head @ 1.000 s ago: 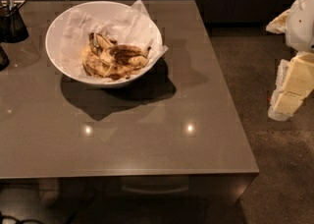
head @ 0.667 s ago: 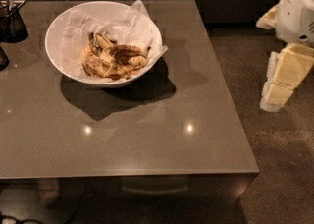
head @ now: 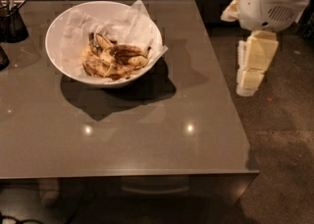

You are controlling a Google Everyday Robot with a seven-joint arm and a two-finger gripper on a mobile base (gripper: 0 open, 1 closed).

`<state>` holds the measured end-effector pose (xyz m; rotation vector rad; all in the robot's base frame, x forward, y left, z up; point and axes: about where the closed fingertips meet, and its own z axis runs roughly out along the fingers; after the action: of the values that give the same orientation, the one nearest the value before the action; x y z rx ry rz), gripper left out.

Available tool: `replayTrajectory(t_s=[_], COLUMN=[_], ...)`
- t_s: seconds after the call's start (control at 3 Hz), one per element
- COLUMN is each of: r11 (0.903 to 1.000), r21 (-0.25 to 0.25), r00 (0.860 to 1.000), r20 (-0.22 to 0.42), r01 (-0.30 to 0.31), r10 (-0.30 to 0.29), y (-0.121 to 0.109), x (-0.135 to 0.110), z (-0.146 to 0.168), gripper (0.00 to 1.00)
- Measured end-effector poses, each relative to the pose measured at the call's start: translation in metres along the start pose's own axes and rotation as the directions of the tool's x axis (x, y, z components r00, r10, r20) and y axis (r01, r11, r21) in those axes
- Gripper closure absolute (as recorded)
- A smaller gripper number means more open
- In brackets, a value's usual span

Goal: Pick banana from white bowl

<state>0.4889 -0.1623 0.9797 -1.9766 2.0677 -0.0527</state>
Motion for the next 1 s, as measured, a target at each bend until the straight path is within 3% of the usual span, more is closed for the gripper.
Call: replayTrajectory(t_s=[0.33, 0.67, 1.0], r11=[0.9998, 0.9985, 0.9954], r21=[0.018, 0.053, 0.057], r00=[1.000, 1.000, 0.996], r20=[0.001, -0.010, -0.037], r01=[-0.009, 0.007, 0.077], r10=[0.009, -0.007, -0.075], y=[-0.002, -0.032, -0.063], x=[0.001, -0.007, -0.024], z=[0.000, 0.003, 0.011], gripper=[0.00, 0.00, 0.00])
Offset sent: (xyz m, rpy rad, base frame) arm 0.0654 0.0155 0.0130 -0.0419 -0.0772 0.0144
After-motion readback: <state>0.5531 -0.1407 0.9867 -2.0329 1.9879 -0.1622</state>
